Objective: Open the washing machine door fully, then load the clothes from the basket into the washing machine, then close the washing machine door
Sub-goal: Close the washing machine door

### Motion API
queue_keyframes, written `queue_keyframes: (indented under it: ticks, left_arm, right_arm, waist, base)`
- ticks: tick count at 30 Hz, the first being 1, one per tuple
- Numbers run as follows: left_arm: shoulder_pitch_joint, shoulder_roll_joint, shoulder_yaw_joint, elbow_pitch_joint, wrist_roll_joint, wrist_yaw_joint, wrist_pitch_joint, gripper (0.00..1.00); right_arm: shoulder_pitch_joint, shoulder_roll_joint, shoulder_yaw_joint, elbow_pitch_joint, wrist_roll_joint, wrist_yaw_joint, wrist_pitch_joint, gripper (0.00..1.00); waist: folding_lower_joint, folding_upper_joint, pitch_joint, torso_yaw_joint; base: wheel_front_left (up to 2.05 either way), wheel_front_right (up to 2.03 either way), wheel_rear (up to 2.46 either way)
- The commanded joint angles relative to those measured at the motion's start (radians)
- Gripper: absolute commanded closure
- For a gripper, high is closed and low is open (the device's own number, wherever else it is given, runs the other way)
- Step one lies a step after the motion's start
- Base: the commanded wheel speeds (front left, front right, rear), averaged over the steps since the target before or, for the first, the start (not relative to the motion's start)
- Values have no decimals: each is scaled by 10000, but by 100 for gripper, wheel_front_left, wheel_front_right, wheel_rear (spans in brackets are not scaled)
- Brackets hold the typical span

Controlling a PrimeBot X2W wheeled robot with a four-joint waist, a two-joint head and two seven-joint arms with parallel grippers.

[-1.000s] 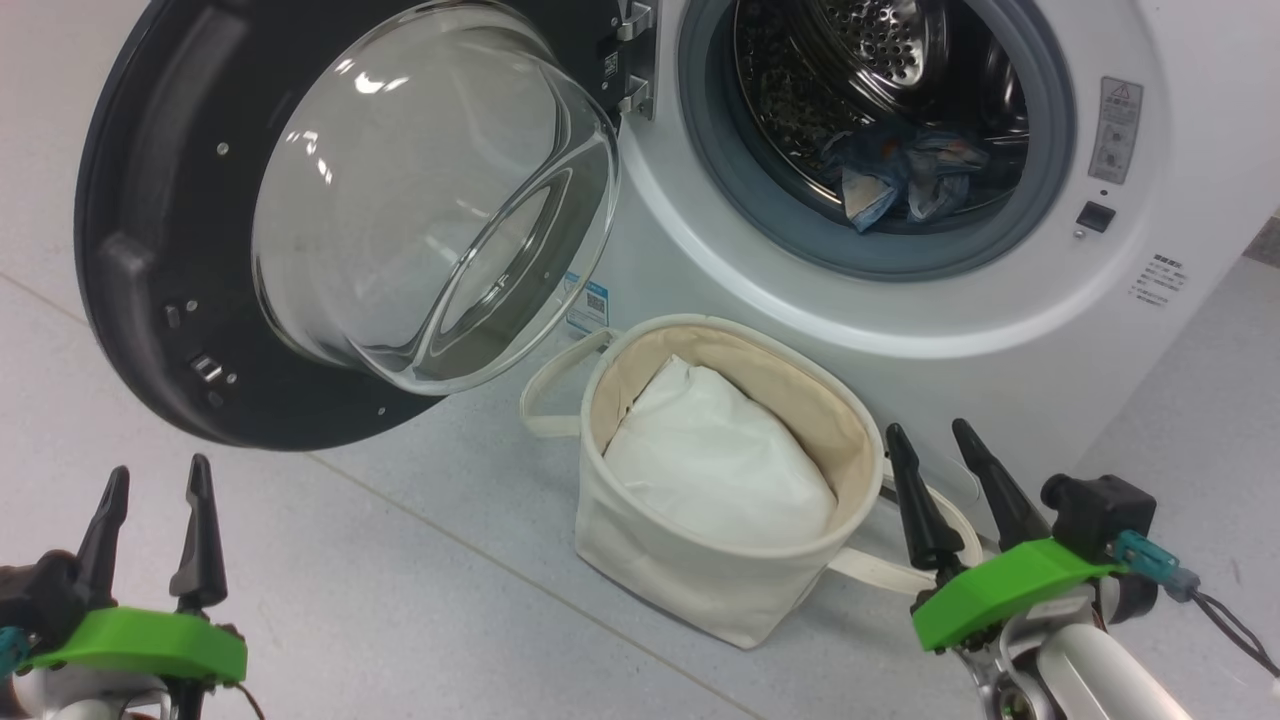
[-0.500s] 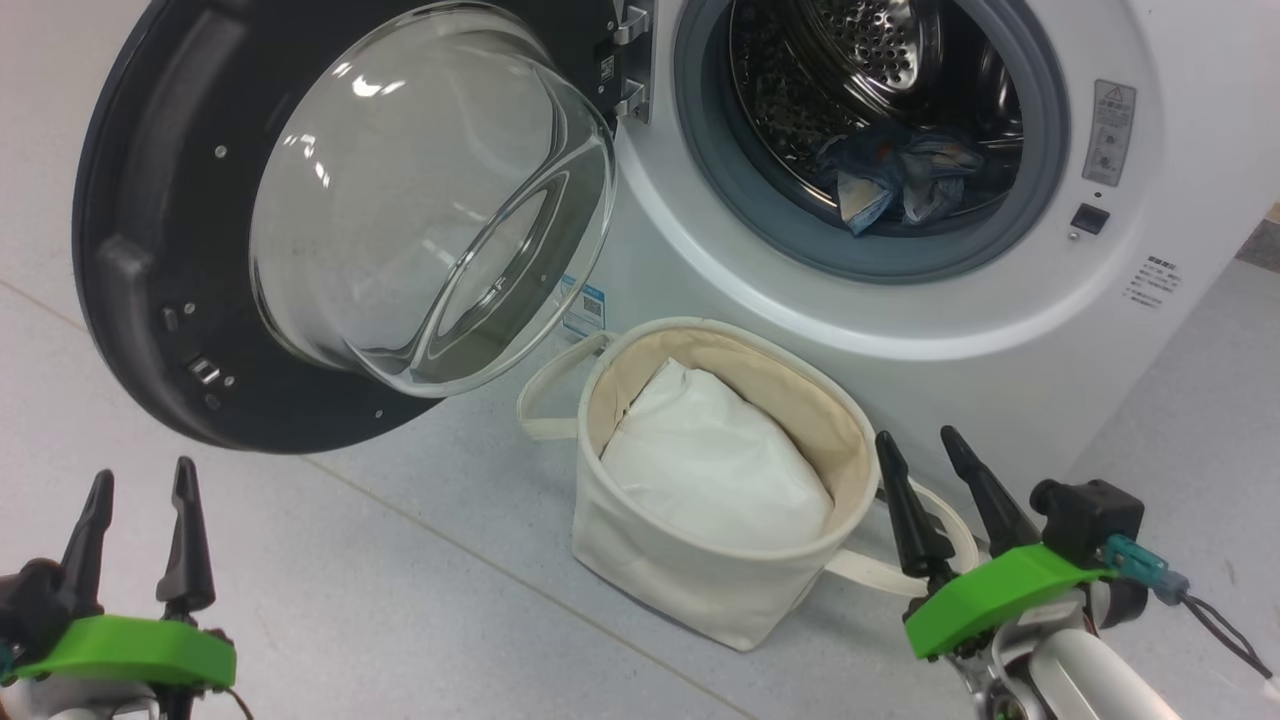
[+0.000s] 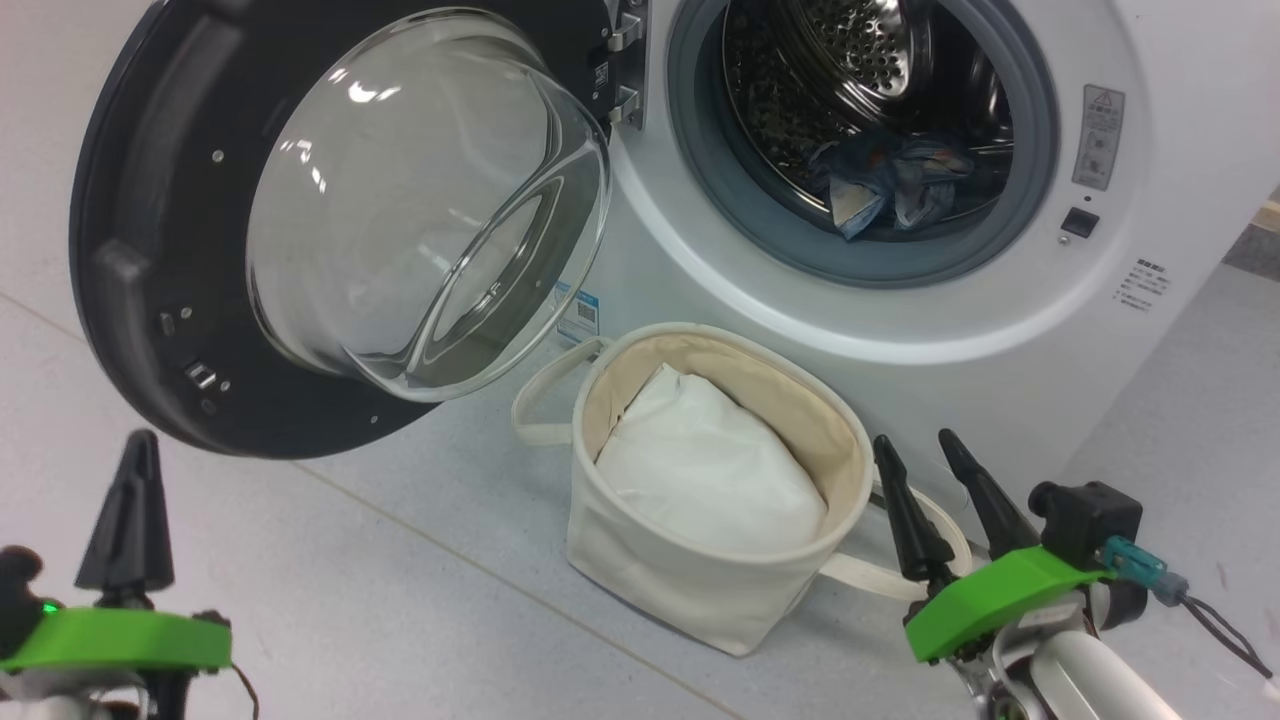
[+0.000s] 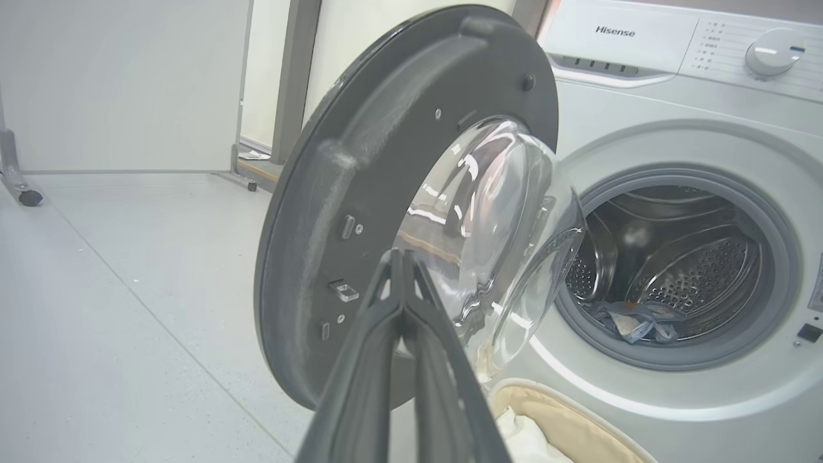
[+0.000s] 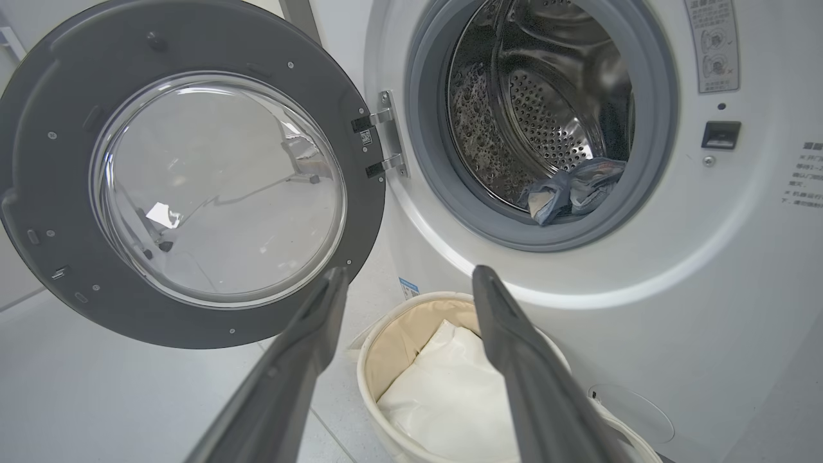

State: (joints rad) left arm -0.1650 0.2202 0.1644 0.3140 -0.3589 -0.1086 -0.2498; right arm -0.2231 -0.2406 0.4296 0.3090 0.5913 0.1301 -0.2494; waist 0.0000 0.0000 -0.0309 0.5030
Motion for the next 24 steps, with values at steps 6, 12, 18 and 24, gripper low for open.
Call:
queue_keyframes:
  ticks: [6, 12, 18, 24]
  left_arm:
    - [-1522, 911, 641, -1407, -1724, -171, 952, 100]
    - [-3155, 1260, 1571, -542, -3739, 64, 2642, 100]
    - [-4822, 1491, 2423, 1799, -5121, 714, 3586, 100]
    - [-6055, 1761, 3145, 4123, -6107, 1095, 4063, 100]
  right_arm:
    - [-218, -261, -18, -360, -32, 6, -124, 0]
    - [104, -335, -236, -432, -96, 6, -124, 0]
    - [565, -397, -598, -577, -199, 6, -124, 0]
    - [1141, -462, -1002, -766, -372, 6, -124, 0]
  waist:
    - [0, 0, -167, -111]
    - [0, 0, -243, -211]
    - [0, 0, -253, -262]
    - [0, 0, -180, -347]
  base:
    - [0, 0, 0]
    - [0, 0, 0]
    - [0, 0, 0]
    - [0, 0, 0]
